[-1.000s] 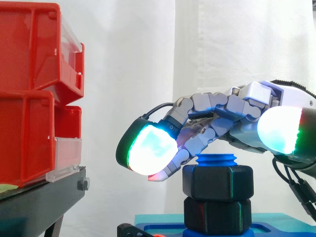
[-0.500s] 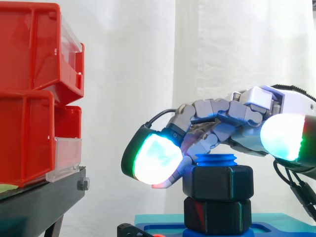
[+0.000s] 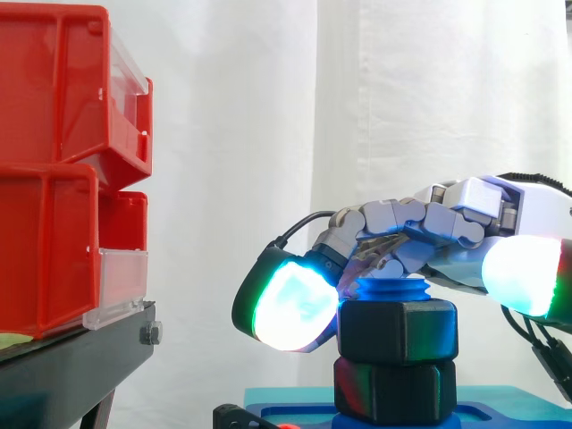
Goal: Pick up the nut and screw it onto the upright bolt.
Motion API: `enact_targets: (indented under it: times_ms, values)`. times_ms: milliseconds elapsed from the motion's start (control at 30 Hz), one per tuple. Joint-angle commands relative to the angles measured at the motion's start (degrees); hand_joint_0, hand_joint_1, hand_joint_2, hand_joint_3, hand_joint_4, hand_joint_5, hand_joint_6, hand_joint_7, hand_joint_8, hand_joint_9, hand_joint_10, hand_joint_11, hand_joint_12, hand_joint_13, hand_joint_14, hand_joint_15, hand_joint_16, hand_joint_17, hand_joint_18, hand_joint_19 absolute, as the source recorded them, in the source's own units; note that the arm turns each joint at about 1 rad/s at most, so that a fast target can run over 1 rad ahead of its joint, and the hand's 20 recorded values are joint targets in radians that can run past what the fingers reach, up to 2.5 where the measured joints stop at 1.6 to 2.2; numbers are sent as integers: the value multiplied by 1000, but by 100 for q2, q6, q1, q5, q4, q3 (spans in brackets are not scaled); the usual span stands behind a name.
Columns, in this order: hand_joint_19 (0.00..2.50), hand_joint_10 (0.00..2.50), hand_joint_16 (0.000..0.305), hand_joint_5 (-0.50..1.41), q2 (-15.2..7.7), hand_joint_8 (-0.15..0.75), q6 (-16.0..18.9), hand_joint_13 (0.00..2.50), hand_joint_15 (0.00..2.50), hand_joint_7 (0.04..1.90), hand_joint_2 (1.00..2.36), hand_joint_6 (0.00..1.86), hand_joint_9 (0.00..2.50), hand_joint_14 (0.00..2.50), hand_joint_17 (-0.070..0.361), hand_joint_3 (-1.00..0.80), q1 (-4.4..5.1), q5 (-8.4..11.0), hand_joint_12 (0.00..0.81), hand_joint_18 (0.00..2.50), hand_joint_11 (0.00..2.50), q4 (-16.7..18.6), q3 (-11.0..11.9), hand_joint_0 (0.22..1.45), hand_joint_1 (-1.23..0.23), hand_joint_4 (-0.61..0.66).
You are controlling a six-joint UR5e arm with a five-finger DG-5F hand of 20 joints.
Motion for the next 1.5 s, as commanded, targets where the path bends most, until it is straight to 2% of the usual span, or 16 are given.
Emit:
enact_targets:
  times_ms: [0, 267, 400, 667, 733, 933, 1067, 1133, 1233, 1400, 1467]
  values:
    - [161, 0, 34, -97, -3, 256, -1, 668, 0, 815, 1000, 503, 865, 0, 76, -500, -21, -31, 243, 499, 0, -14, -8, 474, -149, 223]
    - [165, 0, 33, -81, 6, 257, -1, 676, 0, 949, 1000, 504, 875, 0, 75, -500, -126, -110, 242, 502, 0, 30, 1, 477, -158, 261]
    - [163, 0, 33, -66, 6, 260, -1, 689, 0, 1085, 1000, 504, 884, 0, 74, -500, -161, -128, 242, 512, 0, 74, 1, 479, -166, 275]
    - [171, 0, 32, -43, 6, 266, -1, 706, 0, 1358, 1000, 503, 898, 0, 73, -500, -240, -172, 239, 534, 0, 110, 1, 483, -179, 212]
    - [170, 0, 32, -32, 6, 267, -1, 710, 0, 1512, 1000, 502, 874, 0, 73, -500, -258, -207, 238, 538, 0, 162, 1, 484, -182, 190]
    - [176, 0, 32, -48, -3, 272, -1, 724, 0, 1387, 1000, 619, 874, 0, 72, -500, -267, -225, 237, 557, 0, 136, 1, 485, -185, 163]
    - [179, 0, 32, -37, 6, 269, 8, 713, 0, 1469, 1000, 515, 871, 0, 72, -500, -284, -225, 240, 556, 0, 136, 1, 486, -178, 200]
    - [174, 0, 33, -63, 6, 262, 17, 686, 0, 1211, 1000, 504, 860, 0, 73, -500, -293, -225, 242, 525, 0, 171, 1, 484, -172, 257]
    - [169, 0, 33, -80, 6, 258, 17, 673, 0, 1036, 1000, 504, 852, 0, 74, -500, -302, -225, 247, 511, 0, 259, 1, 482, -167, 276]
    - [137, 0, 33, -124, 6, 234, 87, 611, 0, 757, 1000, 503, 784, 0, 74, -500, -328, -286, 248, 439, 0, 408, 27, 480, -161, 177]
    - [97, 0, 32, -140, 6, 209, 210, 531, 0, 676, 1000, 502, 644, 0, 72, -500, -346, -365, 251, 315, 0, 347, 124, 482, -141, 150]
